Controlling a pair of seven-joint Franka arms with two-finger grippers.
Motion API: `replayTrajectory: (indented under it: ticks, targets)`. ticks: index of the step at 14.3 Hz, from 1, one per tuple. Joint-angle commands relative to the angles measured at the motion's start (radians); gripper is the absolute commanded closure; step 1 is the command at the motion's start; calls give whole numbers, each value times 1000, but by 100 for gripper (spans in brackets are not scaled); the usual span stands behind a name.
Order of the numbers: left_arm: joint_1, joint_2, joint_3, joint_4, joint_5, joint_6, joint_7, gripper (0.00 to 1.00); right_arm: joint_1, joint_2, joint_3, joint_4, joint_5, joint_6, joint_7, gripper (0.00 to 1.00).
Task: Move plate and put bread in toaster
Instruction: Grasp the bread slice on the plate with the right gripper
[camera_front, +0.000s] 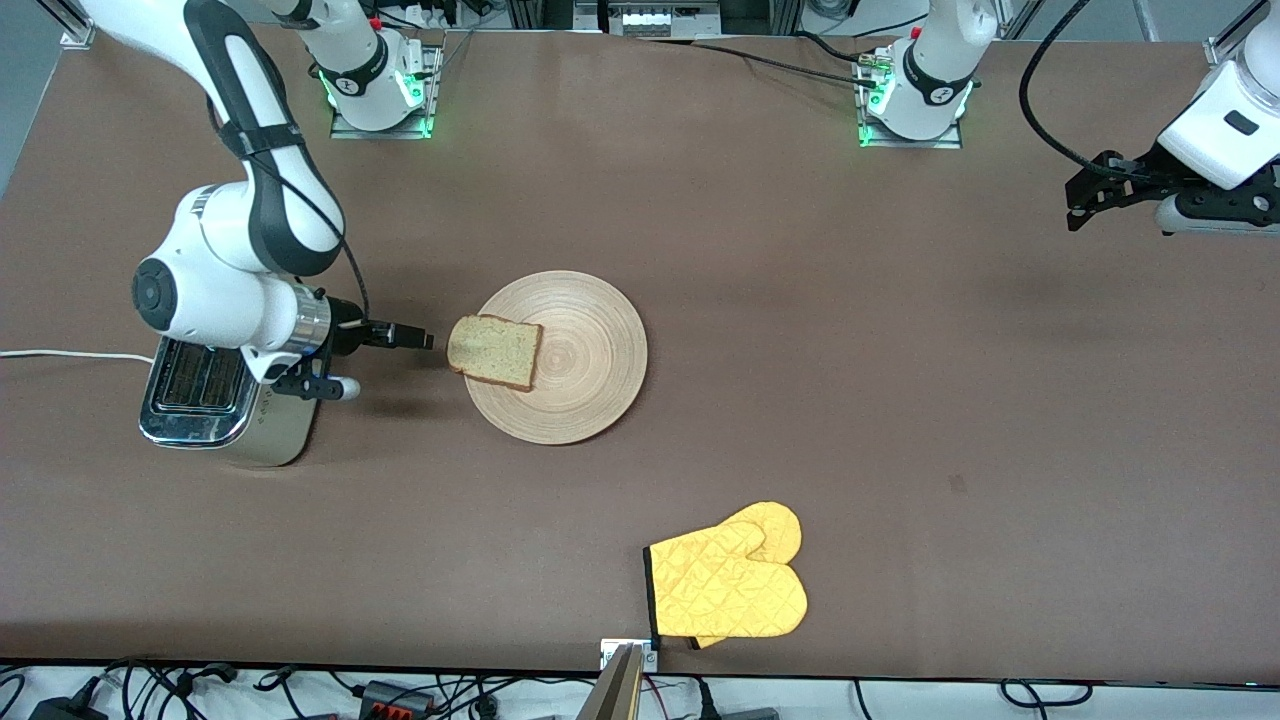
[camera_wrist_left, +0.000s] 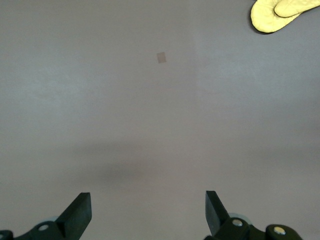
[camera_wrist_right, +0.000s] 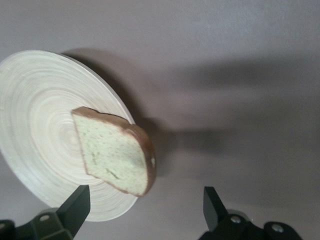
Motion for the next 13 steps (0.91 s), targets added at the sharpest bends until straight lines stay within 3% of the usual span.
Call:
replayTrajectory:
  ticks: [1,5,10,13]
  targets:
    - [-12,-6,13,-10,-4,3,7,0,17,-63,5,-142,79,117,-70,0]
    - [-12,-6,8,-7,-4,1,7,0,17,-43,5,-191,277,151,-225,0]
    - [-9,-6,16,-1,-4,-35,3,0,47,0,5,-191,316,247,-259,0]
    - [-9,-5,14,9,-4,-39,4,0,81,26,5,-187,396,293,-267,0]
